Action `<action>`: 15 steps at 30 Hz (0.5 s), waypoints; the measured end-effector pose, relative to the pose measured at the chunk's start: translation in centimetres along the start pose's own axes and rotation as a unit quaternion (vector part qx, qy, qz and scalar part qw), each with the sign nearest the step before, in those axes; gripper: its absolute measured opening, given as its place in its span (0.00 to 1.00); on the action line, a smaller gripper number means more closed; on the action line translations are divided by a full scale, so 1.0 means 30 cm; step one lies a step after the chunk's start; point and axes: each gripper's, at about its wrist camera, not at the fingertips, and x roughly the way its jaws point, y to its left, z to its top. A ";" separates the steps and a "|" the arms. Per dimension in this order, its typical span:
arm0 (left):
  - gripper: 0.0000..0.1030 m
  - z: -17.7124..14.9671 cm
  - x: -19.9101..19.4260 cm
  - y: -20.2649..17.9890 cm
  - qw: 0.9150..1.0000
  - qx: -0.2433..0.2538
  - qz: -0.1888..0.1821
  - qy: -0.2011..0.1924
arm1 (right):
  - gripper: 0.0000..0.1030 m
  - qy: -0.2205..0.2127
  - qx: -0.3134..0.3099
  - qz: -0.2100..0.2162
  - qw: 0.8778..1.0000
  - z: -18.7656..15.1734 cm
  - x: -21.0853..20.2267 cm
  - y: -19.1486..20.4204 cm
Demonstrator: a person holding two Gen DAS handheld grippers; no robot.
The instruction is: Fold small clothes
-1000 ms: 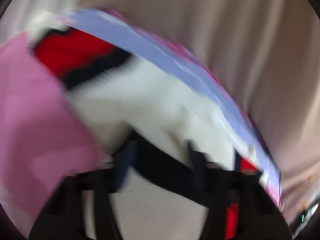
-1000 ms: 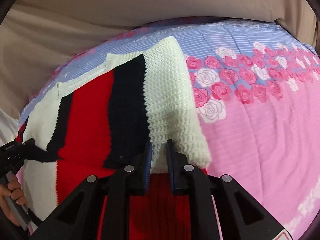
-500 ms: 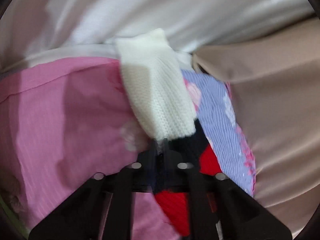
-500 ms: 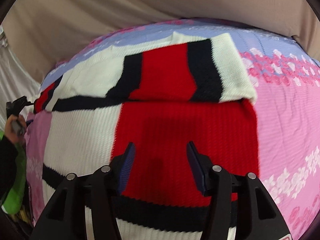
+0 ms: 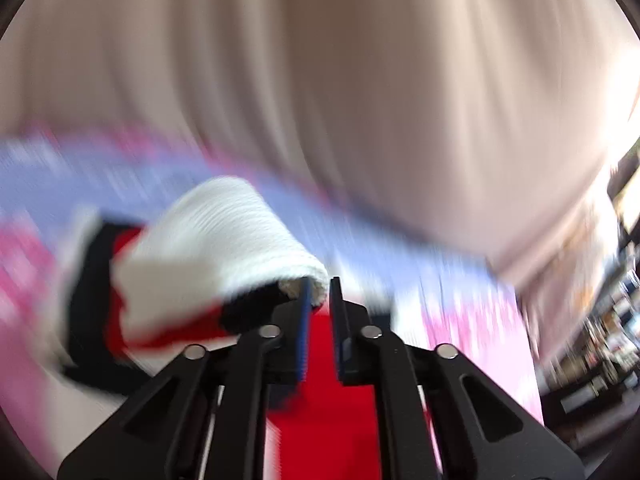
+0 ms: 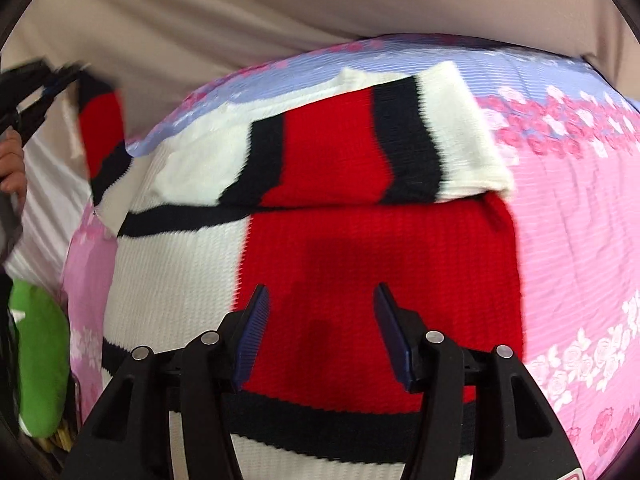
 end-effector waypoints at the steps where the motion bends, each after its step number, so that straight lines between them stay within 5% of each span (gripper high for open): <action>1: 0.23 -0.066 0.051 -0.010 1.000 -0.011 0.000 0.024 | 0.52 0.000 0.008 -0.004 1.000 -0.005 -0.004 -0.034; 4: 0.49 -0.207 0.109 0.023 0.998 -0.044 0.021 0.047 | 0.52 0.000 0.035 -0.016 0.999 -0.020 -0.028 -0.139; 8: 0.65 -0.219 0.005 0.182 0.992 -0.107 0.060 0.005 | 0.53 -0.018 0.041 -0.031 0.999 -0.029 -0.088 -0.241; 11: 0.75 -0.171 -0.111 0.347 0.976 -0.188 0.095 -0.046 | 0.54 -0.022 0.045 -0.018 0.999 0.004 -0.103 -0.273; 15: 0.75 -0.116 -0.122 0.531 0.953 -0.264 0.137 -0.050 | 0.59 -0.035 -0.010 -0.012 0.999 0.112 -0.065 -0.172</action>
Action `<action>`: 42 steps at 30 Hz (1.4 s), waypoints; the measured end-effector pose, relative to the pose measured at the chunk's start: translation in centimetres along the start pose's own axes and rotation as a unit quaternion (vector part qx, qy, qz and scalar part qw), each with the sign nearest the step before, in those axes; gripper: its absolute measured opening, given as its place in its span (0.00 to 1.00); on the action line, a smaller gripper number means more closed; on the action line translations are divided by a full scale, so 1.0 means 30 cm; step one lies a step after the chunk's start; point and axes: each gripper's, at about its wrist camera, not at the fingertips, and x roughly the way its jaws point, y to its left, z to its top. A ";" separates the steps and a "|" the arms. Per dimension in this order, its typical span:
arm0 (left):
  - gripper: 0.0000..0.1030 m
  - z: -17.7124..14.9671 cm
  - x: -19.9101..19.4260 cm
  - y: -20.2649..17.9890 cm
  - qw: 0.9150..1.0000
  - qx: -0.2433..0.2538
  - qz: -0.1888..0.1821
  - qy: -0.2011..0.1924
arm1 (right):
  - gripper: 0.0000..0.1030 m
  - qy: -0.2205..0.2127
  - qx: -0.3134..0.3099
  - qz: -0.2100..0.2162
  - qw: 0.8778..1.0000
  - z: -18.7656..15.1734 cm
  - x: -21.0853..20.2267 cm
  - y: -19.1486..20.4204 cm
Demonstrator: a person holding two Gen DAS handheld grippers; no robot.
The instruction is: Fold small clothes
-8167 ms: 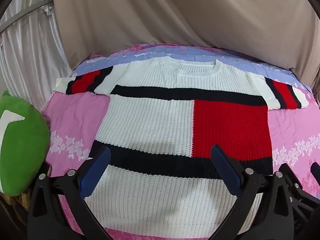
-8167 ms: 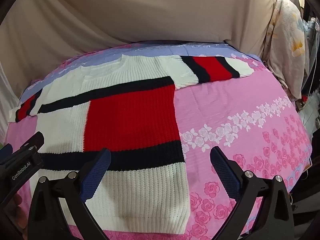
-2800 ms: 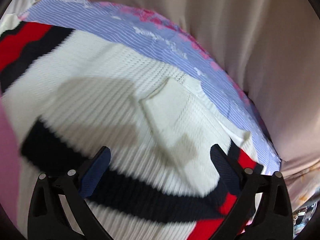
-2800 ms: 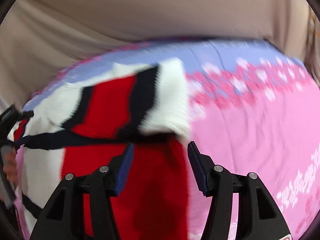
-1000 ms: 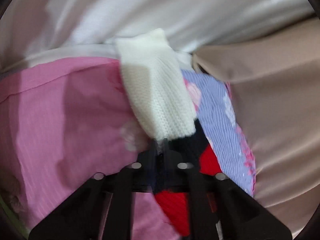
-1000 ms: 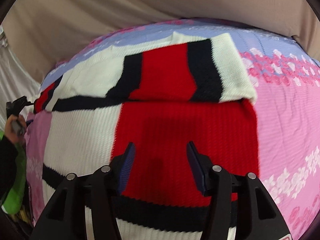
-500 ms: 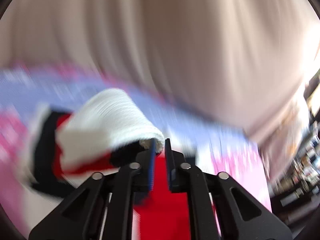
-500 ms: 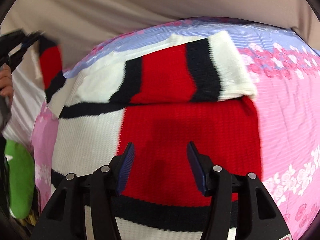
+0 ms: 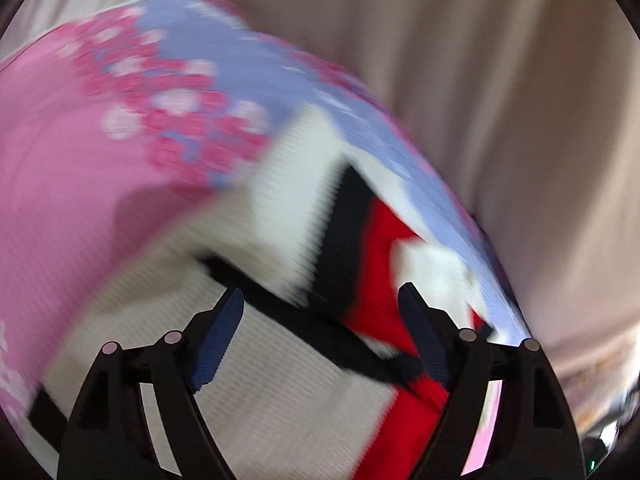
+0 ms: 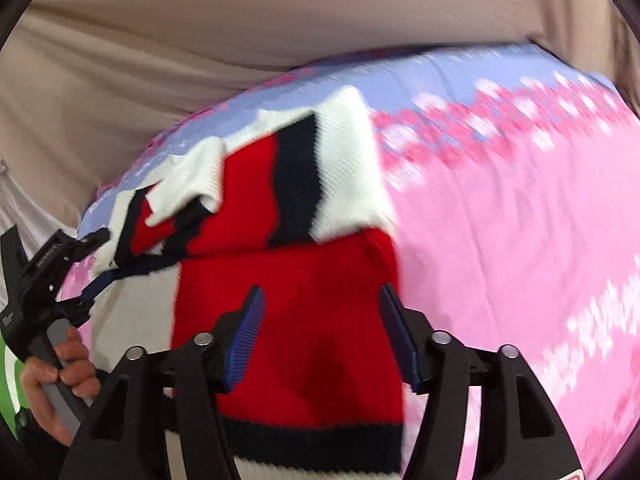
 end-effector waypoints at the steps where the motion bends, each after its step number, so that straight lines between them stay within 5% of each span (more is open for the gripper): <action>1: 0.74 0.026 0.019 0.028 1.000 -0.019 0.013 0.003 | 0.60 -0.005 -0.030 -0.004 1.000 0.026 0.019 0.043; 3: 0.70 0.069 0.052 0.080 0.998 -0.063 0.022 0.015 | 0.62 -0.020 -0.116 -0.017 0.993 0.070 0.067 0.158; 7: 0.63 0.096 0.074 0.119 0.996 -0.082 0.029 0.033 | 0.69 -0.053 -0.297 -0.055 0.952 0.124 0.202 0.391; 9: 0.54 0.101 0.085 0.123 0.996 -0.071 0.034 0.035 | 0.69 -0.039 -0.345 -0.071 0.935 0.143 0.299 0.460; 12: 0.32 0.111 0.096 0.134 0.996 -0.062 0.050 0.033 | 0.65 -0.020 -0.359 -0.070 0.930 0.175 0.393 0.502; 13: 0.29 0.122 0.098 0.150 0.996 -0.067 0.048 0.036 | 0.38 -0.006 -0.353 -0.062 0.933 0.191 0.424 0.506; 15: 0.26 0.131 0.099 0.186 0.996 -0.075 0.040 0.042 | 0.07 0.018 -0.311 -0.057 0.948 0.238 0.450 0.488; 18: 0.26 0.138 0.087 0.201 0.997 -0.059 0.035 0.046 | 0.07 -0.026 -0.073 0.072 0.994 0.371 0.292 0.299; 22: 0.29 0.112 0.085 0.180 0.996 -0.059 0.028 0.054 | 0.07 -0.021 0.183 0.179 0.966 0.275 0.246 -0.028; 25: 0.41 0.086 0.053 0.178 0.996 -0.072 0.012 0.057 | 0.15 0.063 0.190 0.106 0.974 0.149 0.353 -0.109; 27: 0.52 0.074 0.044 0.174 0.995 -0.089 0.006 0.053 | 0.19 0.049 0.205 0.128 0.969 0.112 0.335 -0.141; 29: 0.55 0.065 0.056 0.171 0.992 -0.111 -0.001 0.056 | 0.38 0.029 0.203 0.118 0.972 0.115 0.288 -0.153; 30: 0.55 0.064 0.068 0.167 0.991 -0.119 -0.005 0.059 | 0.51 0.018 0.197 0.107 0.974 0.123 0.269 -0.152; 32: 0.47 0.067 0.077 0.164 0.989 -0.137 -0.013 0.051 | 0.59 0.004 0.189 0.088 0.978 0.146 0.247 -0.159; 33: 0.28 0.074 0.081 0.160 0.988 -0.144 -0.015 0.046 | 0.59 0.002 0.194 0.084 0.977 0.161 0.249 -0.167; 35: 0.09 0.101 0.075 0.152 0.988 -0.150 -0.011 0.037 | 0.59 -0.003 0.217 0.084 0.973 0.179 0.264 -0.212; 36: 0.09 0.123 0.047 0.148 0.988 -0.154 -0.014 0.020 | 0.49 -0.002 0.227 0.080 0.971 0.185 0.275 -0.229; 37: 0.09 0.143 0.021 0.147 0.988 -0.155 -0.020 0.003 | 0.21 0.006 0.228 0.065 0.971 0.200 0.289 -0.226; 38: 0.08 0.160 -0.012 0.145 0.988 -0.151 -0.025 -0.015 | 0.08 0.015 0.219 0.064 0.973 0.218 0.292 -0.213; 42: 0.08 0.172 -0.035 0.165 0.991 -0.126 -0.017 -0.033 | 0.07 -0.079 0.158 0.144 0.974 0.344 0.067 -0.106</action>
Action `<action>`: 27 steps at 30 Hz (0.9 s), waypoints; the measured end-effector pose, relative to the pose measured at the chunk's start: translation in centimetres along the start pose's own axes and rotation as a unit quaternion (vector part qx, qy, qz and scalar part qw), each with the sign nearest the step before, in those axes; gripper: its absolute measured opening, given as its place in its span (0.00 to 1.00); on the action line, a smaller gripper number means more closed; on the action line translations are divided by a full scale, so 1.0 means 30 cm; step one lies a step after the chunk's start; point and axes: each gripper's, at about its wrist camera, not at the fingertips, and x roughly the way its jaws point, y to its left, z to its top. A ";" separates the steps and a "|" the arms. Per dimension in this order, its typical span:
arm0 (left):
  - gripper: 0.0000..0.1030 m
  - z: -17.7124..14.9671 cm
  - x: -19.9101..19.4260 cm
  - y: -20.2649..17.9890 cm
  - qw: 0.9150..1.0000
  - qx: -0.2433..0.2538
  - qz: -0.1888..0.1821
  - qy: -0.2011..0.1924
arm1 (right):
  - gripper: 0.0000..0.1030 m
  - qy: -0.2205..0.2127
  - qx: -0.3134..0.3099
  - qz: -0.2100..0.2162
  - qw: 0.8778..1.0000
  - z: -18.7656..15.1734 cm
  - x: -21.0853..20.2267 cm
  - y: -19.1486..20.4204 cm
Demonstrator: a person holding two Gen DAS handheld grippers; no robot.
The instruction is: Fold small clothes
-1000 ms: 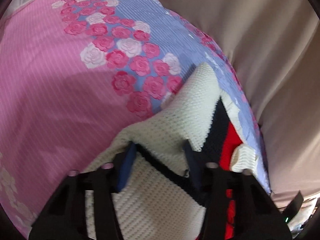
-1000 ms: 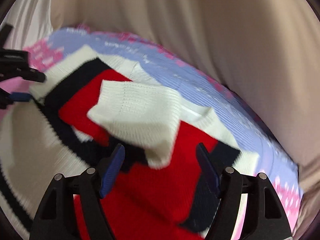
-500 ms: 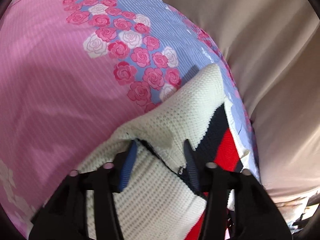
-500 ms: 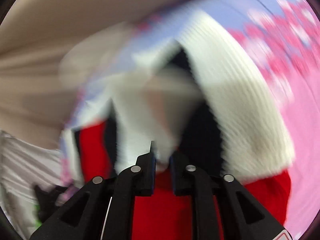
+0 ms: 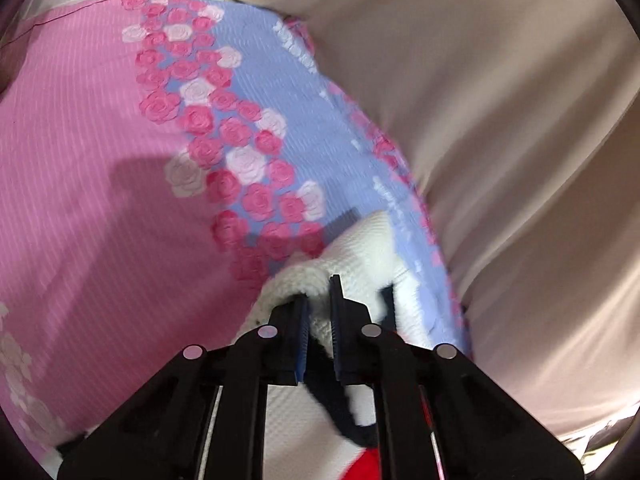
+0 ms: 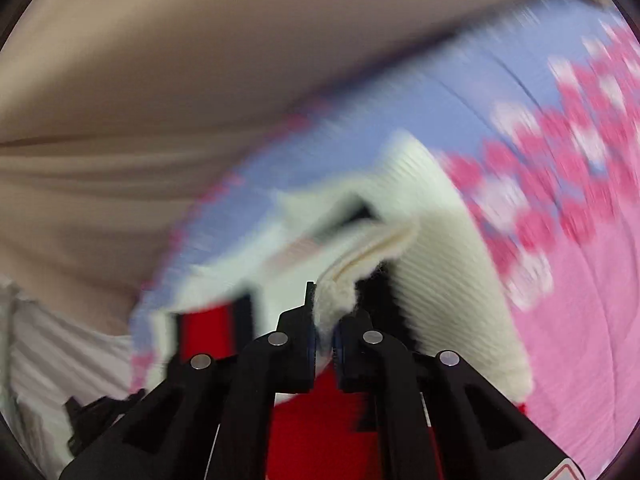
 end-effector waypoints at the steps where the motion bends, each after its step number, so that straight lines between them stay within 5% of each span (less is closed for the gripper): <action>1: 0.08 -0.017 0.034 0.022 1.000 0.004 0.021 0.009 | 0.06 -0.027 -0.029 0.019 0.999 0.016 -0.058 0.052; 3: 0.08 -0.056 0.097 0.063 0.998 0.006 0.054 0.026 | 0.06 -0.043 -0.076 -0.003 0.996 0.007 -0.083 0.060; 5: 0.08 -0.075 0.108 0.078 0.998 0.022 0.059 0.024 | 0.05 0.040 -0.055 -0.080 0.994 -0.045 0.063 -0.080; 7: 0.08 -0.077 0.103 0.054 0.996 0.054 0.066 0.017 | 0.05 0.092 0.013 -0.101 0.991 -0.089 0.136 -0.216; 12: 0.09 -0.063 0.130 0.066 0.996 0.061 0.064 0.026 | 0.05 0.024 0.005 -0.031 0.999 -0.058 -0.012 -0.154; 15: 0.10 -0.062 0.136 0.063 0.995 0.070 0.066 0.027 | 0.04 0.086 -0.010 -0.098 0.991 -0.087 0.088 -0.229; 19: 0.10 -0.080 0.138 0.058 0.993 0.093 0.064 0.020 | 0.07 0.065 -0.018 -0.099 0.993 -0.059 0.022 -0.191; 23: 0.10 -0.087 0.138 0.063 0.993 0.105 0.054 0.015 | 0.21 0.009 -0.070 -0.206 0.976 -0.056 -0.109 -0.071; 25: 0.10 -0.085 0.138 0.072 0.994 0.102 0.043 0.016 | 0.44 -0.029 -0.112 -0.168 0.979 -0.072 -0.146 0.062; 27: 0.10 -0.086 0.136 0.079 0.994 0.103 0.035 0.015 | 0.50 0.014 -0.167 -0.084 0.982 -0.076 -0.052 0.237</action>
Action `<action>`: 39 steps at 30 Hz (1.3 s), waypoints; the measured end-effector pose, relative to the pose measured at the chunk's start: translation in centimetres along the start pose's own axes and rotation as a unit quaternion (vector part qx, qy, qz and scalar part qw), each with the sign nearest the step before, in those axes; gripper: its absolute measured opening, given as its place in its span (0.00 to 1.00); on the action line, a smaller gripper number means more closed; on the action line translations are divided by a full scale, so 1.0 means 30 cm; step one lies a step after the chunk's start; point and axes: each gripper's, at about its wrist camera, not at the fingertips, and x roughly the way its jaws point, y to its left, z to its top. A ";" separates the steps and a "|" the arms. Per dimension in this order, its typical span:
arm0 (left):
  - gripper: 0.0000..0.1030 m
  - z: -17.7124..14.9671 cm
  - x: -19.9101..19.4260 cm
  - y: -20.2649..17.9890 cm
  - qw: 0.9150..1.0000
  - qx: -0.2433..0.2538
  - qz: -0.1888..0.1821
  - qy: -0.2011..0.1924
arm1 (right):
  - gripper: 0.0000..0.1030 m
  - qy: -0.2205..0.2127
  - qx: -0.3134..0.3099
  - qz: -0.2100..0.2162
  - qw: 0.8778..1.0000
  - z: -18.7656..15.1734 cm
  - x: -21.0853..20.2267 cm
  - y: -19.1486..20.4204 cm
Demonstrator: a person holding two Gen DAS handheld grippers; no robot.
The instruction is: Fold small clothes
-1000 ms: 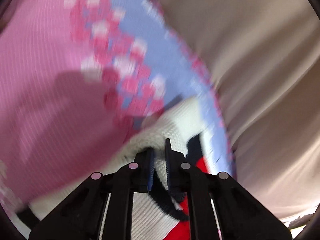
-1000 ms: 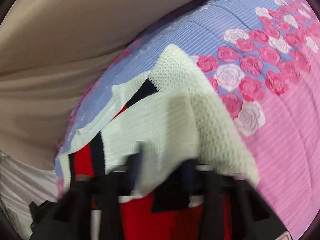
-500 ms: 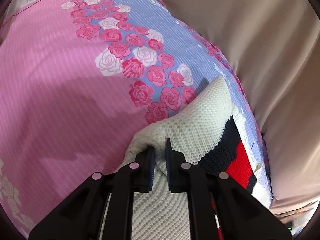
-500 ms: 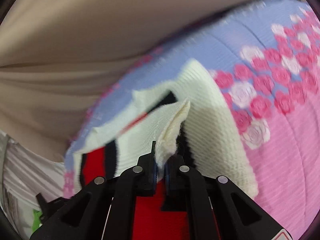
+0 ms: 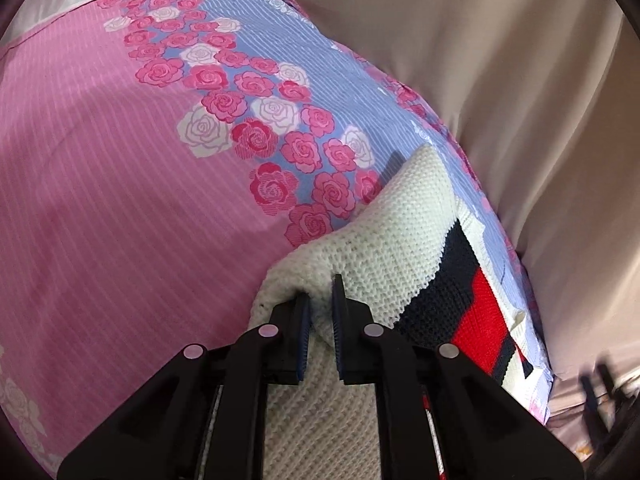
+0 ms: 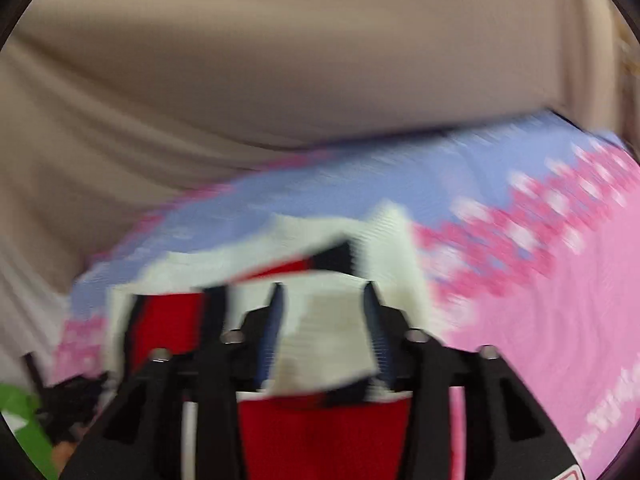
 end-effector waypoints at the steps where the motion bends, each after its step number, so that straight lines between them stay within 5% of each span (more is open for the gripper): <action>1: 0.10 -0.002 0.000 0.001 1.000 0.006 -0.004 -0.001 | 0.50 0.020 -0.032 0.036 0.999 0.033 0.044 0.101; 5: 0.10 -0.006 0.001 0.003 0.999 0.034 -0.016 -0.005 | 0.57 0.062 -0.151 0.121 0.979 0.064 0.313 0.463; 12: 0.10 -0.013 -0.004 0.014 0.996 0.083 -0.042 -0.011 | 0.61 0.144 -0.208 0.120 0.960 0.007 0.720 0.717; 14: 0.10 -0.012 -0.003 0.023 0.995 0.085 -0.053 -0.012 | 0.39 0.166 -0.213 0.119 0.955 -0.055 0.757 0.705; 15: 0.10 -0.012 -0.003 0.024 0.995 0.086 -0.056 -0.012 | 0.08 0.170 -0.214 0.132 0.953 -0.058 0.748 0.695; 28: 0.10 -0.044 -0.011 0.019 0.989 0.132 -0.055 -0.041 | 0.07 0.131 -0.250 0.105 0.954 -0.063 0.863 0.855; 33: 0.10 -0.050 -0.011 0.004 0.988 0.142 -0.040 -0.044 | 0.16 0.078 -0.195 0.116 0.971 -0.044 0.591 0.742; 36: 0.10 -0.048 -0.008 0.005 0.988 0.142 -0.041 -0.046 | 0.31 0.055 -0.122 0.088 0.987 -0.095 0.374 0.494; 39: 0.10 -0.052 -0.009 0.012 0.988 0.136 -0.046 -0.048 | 0.35 0.052 0.024 0.023 0.998 -0.181 0.202 0.113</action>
